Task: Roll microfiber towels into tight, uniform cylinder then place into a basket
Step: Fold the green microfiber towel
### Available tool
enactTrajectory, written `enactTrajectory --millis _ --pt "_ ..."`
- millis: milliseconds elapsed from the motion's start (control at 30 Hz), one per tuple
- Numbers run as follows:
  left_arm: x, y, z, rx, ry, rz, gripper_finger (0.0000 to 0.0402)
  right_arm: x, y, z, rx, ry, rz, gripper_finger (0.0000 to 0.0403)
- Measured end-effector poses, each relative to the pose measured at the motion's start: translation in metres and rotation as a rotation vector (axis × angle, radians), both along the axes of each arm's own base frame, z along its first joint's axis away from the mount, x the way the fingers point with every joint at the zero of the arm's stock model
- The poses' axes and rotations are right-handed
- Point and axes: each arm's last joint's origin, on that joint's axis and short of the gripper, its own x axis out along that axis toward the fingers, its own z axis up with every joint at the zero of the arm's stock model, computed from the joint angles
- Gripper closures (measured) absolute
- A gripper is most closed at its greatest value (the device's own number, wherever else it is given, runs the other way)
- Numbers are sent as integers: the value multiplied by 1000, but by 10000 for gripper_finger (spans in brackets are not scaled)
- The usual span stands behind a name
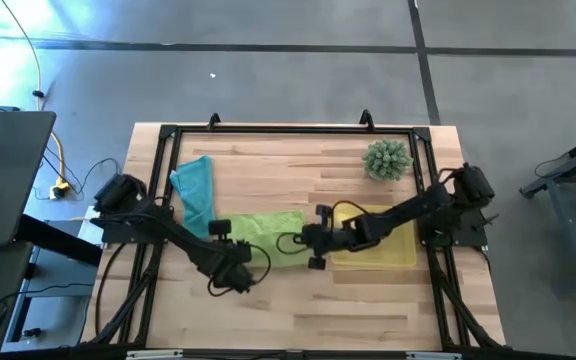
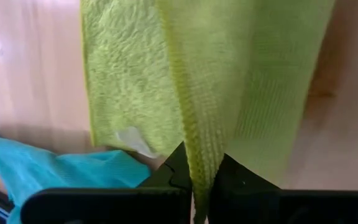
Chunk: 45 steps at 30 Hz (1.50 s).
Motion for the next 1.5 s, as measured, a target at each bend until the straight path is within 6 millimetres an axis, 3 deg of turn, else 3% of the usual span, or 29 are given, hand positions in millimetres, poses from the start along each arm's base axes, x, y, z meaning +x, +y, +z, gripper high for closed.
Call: enactTrajectory --millis 400,767,1500 --pt "11 44 -5 -15 51 59 389 7 -37 -8 40 46 -78 403" --pt "15 70 -6 -90 77 157 389 11 -49 -20 50 77 -103 403" --pt "8 77 -3 -50 149 216 389 19 -69 -15 111 2 -114 403"
